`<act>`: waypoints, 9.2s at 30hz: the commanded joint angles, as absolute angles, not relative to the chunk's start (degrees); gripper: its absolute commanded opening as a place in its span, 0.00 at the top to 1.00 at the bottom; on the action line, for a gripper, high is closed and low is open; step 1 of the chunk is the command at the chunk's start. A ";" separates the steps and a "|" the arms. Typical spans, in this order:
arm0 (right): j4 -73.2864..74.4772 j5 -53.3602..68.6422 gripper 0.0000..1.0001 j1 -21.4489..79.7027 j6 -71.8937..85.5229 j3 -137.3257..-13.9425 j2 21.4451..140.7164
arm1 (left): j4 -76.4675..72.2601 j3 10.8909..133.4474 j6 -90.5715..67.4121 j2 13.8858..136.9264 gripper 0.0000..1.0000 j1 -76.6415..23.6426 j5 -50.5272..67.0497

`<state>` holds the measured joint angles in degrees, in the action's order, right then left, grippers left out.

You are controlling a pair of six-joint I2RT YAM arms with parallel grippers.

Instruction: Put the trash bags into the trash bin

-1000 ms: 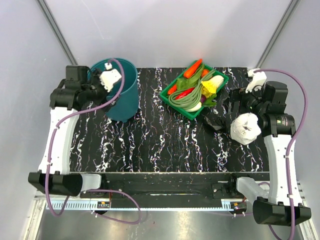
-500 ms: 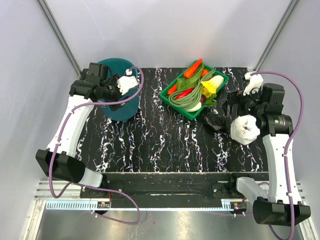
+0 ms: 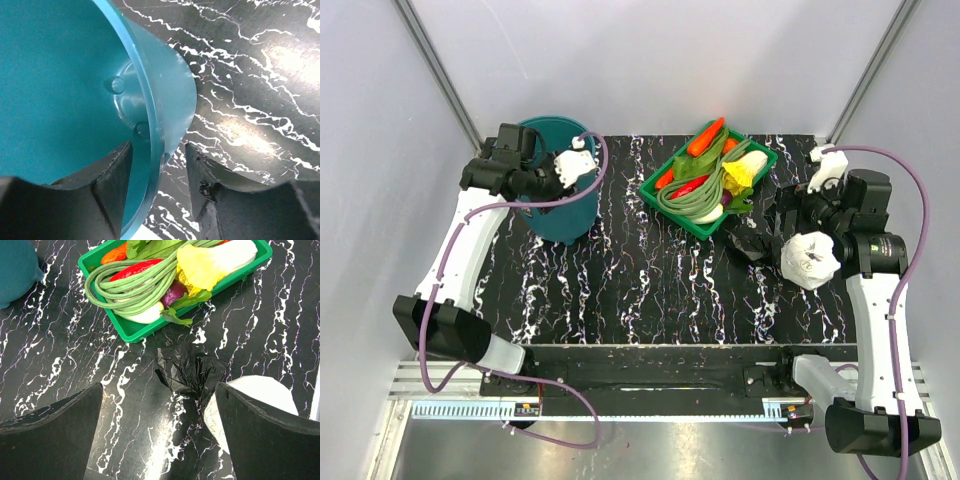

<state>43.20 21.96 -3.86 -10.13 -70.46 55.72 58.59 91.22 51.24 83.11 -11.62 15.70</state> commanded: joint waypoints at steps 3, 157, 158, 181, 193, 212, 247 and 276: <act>42.89 21.19 0.00 -3.87 -10.90 -70.23 55.55 | 57.65 94.22 45.97 84.90 0.61 -12.22 24.42; 30.84 -6.42 1.00 22.33 -0.62 -100.08 124.88 | 29.18 85.25 21.62 69.96 0.01 -9.75 6.33; 31.72 -6.68 1.00 21.80 -0.35 -102.72 126.46 | 29.27 84.99 21.53 69.87 0.01 -9.84 6.15; 42.52 7.91 0.27 20.92 -8.43 -91.34 95.47 | 29.35 79.63 21.53 63.11 0.01 -11.34 9.58; 40.44 5.36 0.28 20.92 -19.16 -60.31 80.25 | 35.50 74.71 22.85 55.02 0.01 -18.28 17.13; 30.67 2.02 0.53 20.92 -19.69 -59.41 93.26 | 35.33 68.47 25.31 56.51 0.01 -22.85 14.94; 35.85 5.43 0.84 21.80 -16.01 -68.19 99.94 | 34.28 64.42 27.42 55.99 0.01 -23.64 12.22; 46.93 32.43 1.00 31.55 -4.13 -94.30 101.87 | 32.78 67.67 26.45 58.80 0.01 -23.55 7.56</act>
